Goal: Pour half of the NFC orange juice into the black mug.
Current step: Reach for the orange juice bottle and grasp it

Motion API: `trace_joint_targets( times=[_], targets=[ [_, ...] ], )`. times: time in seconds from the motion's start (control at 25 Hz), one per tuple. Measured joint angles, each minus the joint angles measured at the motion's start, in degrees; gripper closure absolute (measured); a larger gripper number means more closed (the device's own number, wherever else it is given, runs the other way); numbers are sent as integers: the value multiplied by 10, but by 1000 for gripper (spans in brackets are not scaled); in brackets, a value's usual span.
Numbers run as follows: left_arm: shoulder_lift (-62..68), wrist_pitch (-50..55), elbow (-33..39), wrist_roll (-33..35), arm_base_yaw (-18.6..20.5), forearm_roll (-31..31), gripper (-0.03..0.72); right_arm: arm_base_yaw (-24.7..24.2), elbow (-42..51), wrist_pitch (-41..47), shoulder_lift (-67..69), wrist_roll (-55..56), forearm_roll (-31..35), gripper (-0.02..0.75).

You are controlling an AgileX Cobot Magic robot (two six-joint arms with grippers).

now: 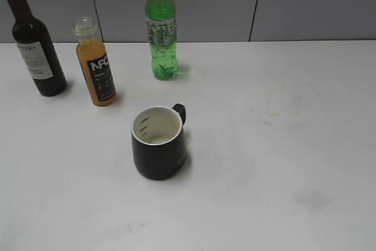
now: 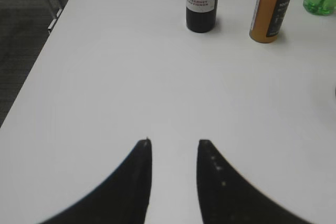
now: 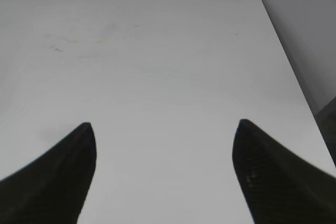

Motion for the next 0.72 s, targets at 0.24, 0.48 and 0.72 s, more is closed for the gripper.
trace_joint_targets(
  times=[0.24,0.48,0.72],
  targets=[
    [0,0,0,0,0,0,451,0,0,0,0,-1,9,137],
    [0,0,0,0,0,0,451,0,0,0,0,-1,11,142],
    [0,0,0,0,0,0,451,0,0,0,0,-2,11,144]
  ],
)
